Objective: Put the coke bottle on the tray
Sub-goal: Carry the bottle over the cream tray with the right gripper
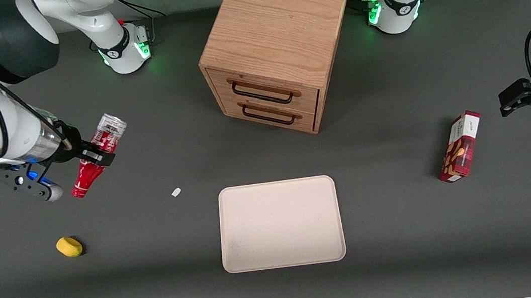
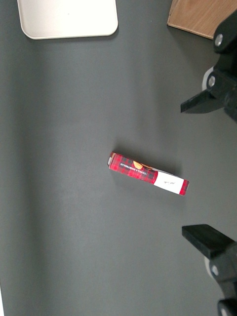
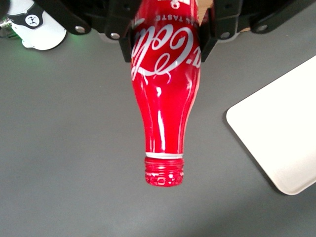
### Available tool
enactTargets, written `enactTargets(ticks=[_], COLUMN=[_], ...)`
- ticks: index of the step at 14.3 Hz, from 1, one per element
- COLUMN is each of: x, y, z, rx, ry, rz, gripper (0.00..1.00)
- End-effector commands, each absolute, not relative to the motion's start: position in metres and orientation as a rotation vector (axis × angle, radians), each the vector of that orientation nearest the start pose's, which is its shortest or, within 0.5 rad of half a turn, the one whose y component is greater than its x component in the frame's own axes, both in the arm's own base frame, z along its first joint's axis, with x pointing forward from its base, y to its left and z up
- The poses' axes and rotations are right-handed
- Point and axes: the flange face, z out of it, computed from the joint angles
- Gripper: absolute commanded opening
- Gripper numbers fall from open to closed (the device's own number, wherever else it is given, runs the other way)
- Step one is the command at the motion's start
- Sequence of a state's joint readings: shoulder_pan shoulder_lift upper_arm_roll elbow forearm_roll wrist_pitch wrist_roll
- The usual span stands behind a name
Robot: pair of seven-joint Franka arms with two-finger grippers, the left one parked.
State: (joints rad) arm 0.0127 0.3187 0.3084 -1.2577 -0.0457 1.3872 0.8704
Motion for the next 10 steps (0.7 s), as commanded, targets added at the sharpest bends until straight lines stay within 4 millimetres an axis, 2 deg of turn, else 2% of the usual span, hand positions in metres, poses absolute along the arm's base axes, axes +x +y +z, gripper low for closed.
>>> enactTargets(ticks=[1,4,6,10], x=[0.634,0.656,0.671,0.696], y=[0.184,0.245,0.268,0.308], z=[0.547,0.498,0.464,0.382], rx=[-3.048,-3.151,-3.161,-3.137], ry=[0.804,0.652,0.431,0.228], rz=[0.344,0.300,0.263,0.125], gripper=[0.00,0.00,0.00,0.00])
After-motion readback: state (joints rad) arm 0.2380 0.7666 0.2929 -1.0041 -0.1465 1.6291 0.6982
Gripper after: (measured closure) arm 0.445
